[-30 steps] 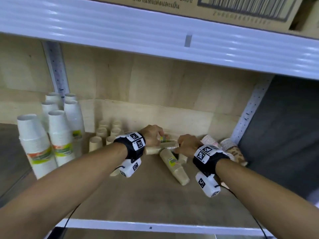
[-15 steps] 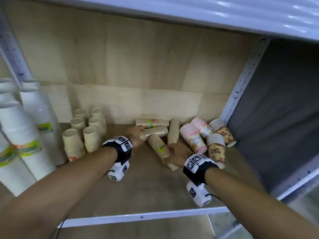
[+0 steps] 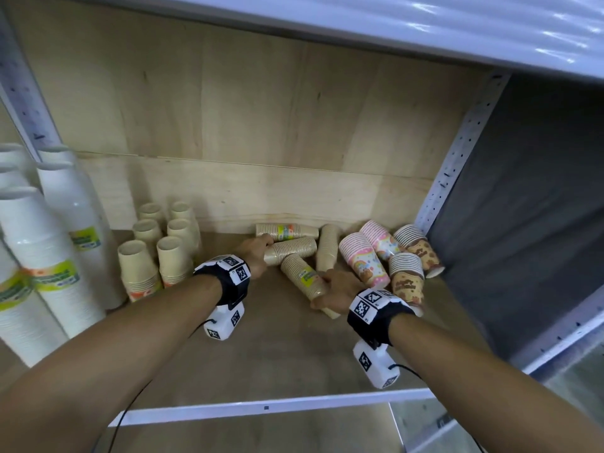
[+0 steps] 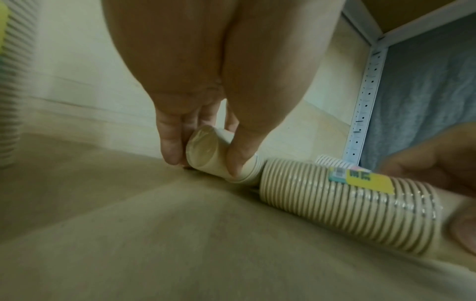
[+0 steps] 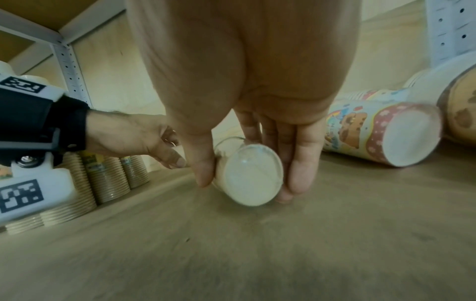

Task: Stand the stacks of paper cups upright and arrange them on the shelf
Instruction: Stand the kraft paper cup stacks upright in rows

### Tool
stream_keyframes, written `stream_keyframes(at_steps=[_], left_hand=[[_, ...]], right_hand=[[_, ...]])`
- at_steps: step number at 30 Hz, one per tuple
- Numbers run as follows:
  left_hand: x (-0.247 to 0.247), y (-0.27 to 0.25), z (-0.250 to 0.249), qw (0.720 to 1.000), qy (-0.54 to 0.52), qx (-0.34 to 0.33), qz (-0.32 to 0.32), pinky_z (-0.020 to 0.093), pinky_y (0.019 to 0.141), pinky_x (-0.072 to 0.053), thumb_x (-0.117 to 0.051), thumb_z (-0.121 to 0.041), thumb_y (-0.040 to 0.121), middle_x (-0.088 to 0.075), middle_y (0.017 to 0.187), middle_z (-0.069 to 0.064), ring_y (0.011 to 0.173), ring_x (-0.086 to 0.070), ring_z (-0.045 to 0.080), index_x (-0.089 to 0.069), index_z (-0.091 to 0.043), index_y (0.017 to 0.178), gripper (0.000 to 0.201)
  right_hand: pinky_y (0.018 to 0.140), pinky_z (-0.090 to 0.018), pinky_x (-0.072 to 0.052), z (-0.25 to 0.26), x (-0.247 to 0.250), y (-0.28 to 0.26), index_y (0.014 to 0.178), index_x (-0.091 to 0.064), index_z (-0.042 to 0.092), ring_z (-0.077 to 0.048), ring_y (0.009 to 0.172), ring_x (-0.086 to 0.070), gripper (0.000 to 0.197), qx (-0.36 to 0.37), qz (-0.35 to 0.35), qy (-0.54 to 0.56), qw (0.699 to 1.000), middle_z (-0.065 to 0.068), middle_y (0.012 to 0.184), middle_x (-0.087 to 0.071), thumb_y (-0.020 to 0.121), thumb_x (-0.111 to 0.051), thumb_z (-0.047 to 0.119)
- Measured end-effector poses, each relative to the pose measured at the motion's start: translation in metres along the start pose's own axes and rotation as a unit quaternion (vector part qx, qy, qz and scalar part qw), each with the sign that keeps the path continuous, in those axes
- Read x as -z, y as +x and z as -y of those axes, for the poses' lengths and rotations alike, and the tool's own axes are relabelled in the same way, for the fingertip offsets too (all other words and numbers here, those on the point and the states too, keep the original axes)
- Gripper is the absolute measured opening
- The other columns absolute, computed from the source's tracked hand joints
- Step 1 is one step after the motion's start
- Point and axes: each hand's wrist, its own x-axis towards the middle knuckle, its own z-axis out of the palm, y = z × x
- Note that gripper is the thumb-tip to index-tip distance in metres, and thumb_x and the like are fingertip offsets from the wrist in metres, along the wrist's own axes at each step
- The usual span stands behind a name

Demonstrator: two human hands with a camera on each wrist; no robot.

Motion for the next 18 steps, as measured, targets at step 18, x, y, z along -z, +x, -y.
stream_keyframes(at_steps=[18], left_hand=[[0.100,-0.034,-0.044,0.999,-0.014,-0.045,-0.017,0.024,0.075,-0.043,-0.061,-0.005,0.082,-0.058,0.113,0.000,0.096,-0.055,0.018,-0.060,-0.021,0.119,0.040]], right_hand=[[0.067,-0.022,-0.043,0.044,0.083,-0.008,0.117,-0.056,0.009,-0.022,0.098,-0.057,0.043,0.054,-0.053,-0.063,0.995,-0.007,0.117,-0.057,0.082,-0.074,0.026]])
